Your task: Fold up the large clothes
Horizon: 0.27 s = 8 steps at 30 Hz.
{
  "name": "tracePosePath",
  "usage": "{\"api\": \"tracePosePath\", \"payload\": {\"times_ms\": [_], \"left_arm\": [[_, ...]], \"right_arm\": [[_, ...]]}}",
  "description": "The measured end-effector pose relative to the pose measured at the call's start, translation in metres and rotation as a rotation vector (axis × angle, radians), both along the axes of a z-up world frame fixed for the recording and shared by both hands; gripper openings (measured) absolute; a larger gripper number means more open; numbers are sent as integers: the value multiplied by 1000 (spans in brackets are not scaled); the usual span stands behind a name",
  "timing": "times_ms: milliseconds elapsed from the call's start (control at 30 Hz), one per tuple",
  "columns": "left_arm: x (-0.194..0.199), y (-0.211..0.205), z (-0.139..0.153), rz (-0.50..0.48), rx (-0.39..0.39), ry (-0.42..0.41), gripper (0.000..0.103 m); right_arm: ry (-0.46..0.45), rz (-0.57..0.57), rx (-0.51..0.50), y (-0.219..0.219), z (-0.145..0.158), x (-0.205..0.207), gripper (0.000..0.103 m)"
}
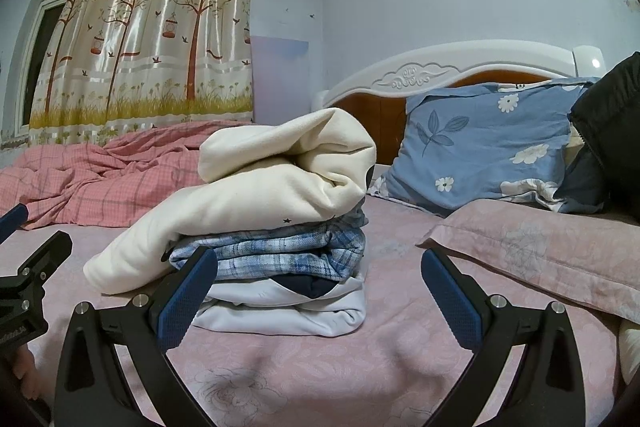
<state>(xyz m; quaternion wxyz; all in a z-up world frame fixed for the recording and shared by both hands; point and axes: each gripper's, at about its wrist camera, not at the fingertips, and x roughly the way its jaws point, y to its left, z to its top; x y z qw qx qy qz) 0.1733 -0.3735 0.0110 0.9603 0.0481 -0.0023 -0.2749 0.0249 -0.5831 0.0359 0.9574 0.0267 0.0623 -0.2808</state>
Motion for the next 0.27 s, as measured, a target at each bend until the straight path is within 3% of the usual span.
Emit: {"api": "tracePosePath", "payload": {"times_ms": [267], "left_arm": [[-1,-3,-1,1,8,-14,103]], "right_arm": [[-1,14,30,-6,-2,2,103]]}}
